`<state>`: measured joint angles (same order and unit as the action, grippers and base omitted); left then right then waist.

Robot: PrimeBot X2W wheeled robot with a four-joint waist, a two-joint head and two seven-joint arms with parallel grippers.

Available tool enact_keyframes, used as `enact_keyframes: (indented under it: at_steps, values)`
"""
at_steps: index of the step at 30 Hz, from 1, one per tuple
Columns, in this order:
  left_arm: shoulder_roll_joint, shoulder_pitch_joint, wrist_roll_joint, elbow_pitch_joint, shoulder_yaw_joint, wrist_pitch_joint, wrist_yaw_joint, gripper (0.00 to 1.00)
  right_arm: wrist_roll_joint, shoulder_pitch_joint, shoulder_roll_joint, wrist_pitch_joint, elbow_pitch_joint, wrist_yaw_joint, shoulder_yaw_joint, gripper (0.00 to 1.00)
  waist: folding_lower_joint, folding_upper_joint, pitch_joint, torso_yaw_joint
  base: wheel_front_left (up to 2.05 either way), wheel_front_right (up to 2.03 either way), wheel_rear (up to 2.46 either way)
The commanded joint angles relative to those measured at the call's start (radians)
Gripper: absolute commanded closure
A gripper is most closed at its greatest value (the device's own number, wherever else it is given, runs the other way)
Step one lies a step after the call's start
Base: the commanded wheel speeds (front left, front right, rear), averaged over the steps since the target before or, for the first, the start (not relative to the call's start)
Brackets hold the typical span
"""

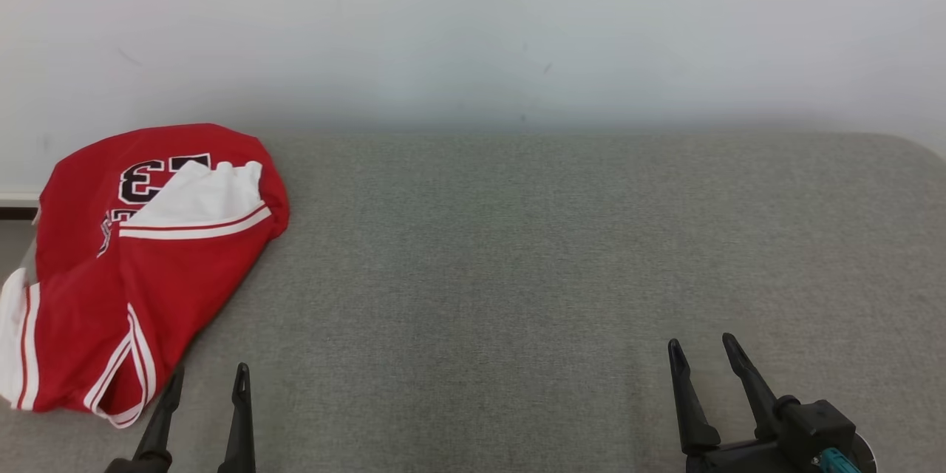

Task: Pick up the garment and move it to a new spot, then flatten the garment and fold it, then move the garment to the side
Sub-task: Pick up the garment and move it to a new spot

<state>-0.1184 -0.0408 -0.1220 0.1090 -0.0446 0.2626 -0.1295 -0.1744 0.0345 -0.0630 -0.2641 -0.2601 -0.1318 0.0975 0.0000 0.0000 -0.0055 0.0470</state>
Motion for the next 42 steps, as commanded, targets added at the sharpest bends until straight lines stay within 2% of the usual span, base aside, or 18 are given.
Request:
enact_keyframes:
  at_steps: [1, 6, 26, 34, 42]
  values:
    - [0.001, -0.008, -0.001, 0.001, -0.004, 0.004, -0.001, 0.00, 0.005, -0.011, -0.003, -0.001, -0.001, 0.002, 0.000, 0.00, 0.0000, 0.0000, 0.001, 0.014, 0.00, 0.00, 0.00]
    - [0.003, -0.009, -0.002, 0.009, -0.015, 0.004, 0.000, 0.00, 0.010, -0.013, -0.003, -0.001, -0.004, 0.002, 0.003, 0.00, 0.0000, 0.0000, 0.006, 0.068, 0.00, 0.00, 0.00]
    - [0.027, 0.004, 0.016, 0.036, -0.061, 0.004, 0.004, 0.00, 0.020, 0.008, -0.009, -0.001, -0.013, 0.002, 0.015, 0.00, 0.0000, 0.0000, 0.052, 0.357, 0.00, 0.00, 0.00]
    - [0.031, 0.001, 0.021, 0.043, -0.083, 0.004, 0.004, 0.00, 0.022, 0.018, -0.006, -0.001, -0.021, 0.002, 0.031, 0.00, 0.0000, 0.0000, 0.057, 0.414, 0.00, 0.00, 0.00]
    - [0.038, 0.000, 0.023, 0.048, -0.101, 0.004, 0.004, 0.00, 0.025, 0.024, -0.007, -0.001, -0.023, 0.002, 0.034, 0.00, 0.0000, 0.0000, 0.066, 0.429, 0.00, 0.00, 0.00]
